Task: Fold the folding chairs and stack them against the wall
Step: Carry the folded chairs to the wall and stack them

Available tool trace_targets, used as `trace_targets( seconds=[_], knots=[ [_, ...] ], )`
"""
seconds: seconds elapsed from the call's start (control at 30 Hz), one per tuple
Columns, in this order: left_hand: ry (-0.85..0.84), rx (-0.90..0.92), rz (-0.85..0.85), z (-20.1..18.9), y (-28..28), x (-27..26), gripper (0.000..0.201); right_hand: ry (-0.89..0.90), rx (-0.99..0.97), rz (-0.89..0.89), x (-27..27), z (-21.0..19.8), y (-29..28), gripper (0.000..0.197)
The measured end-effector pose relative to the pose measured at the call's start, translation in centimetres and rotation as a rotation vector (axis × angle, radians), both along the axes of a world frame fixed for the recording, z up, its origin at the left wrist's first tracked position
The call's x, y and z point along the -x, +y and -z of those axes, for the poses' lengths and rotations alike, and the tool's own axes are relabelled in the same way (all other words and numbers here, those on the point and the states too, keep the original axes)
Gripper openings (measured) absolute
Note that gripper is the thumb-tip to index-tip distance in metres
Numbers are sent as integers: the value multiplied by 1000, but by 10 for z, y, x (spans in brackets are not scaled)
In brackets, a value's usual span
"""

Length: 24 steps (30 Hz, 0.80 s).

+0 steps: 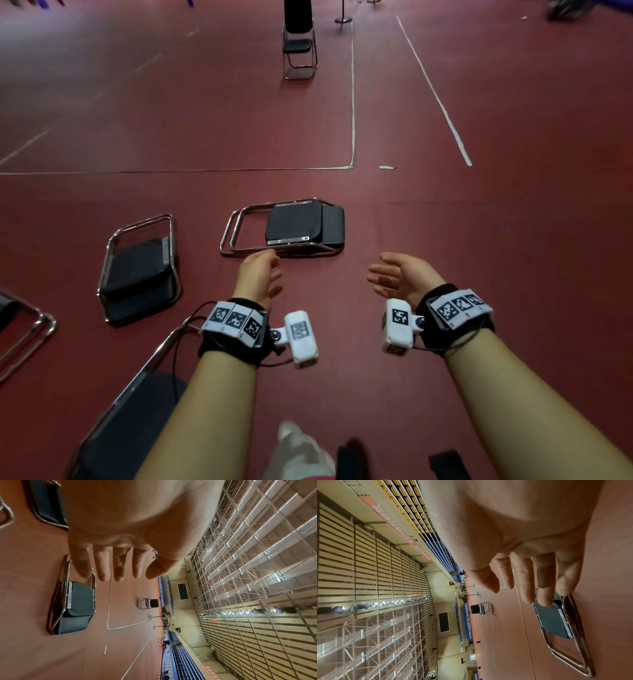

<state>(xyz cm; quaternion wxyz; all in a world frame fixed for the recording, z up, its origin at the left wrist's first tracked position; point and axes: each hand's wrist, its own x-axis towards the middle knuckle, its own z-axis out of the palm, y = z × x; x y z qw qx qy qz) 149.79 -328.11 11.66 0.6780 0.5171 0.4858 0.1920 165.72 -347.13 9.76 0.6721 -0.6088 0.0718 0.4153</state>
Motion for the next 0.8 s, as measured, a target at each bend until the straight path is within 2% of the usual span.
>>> trace_targets(
  seconds=[0.23,0.47,0.63,0.8],
  knots=[
    [-3,50,67,29,114,-140,12,-8,32,48,-121,18,109,9],
    [-8,59,159,16,247,-274,9,-26,49,117,-239,2,230,8],
    [52,69,203,22,306,-343,11,22,66,128,-303,11,289,8],
    [99,100,149,48,352,-409,11,74,89,77,-381,40,341,7]
  ],
)
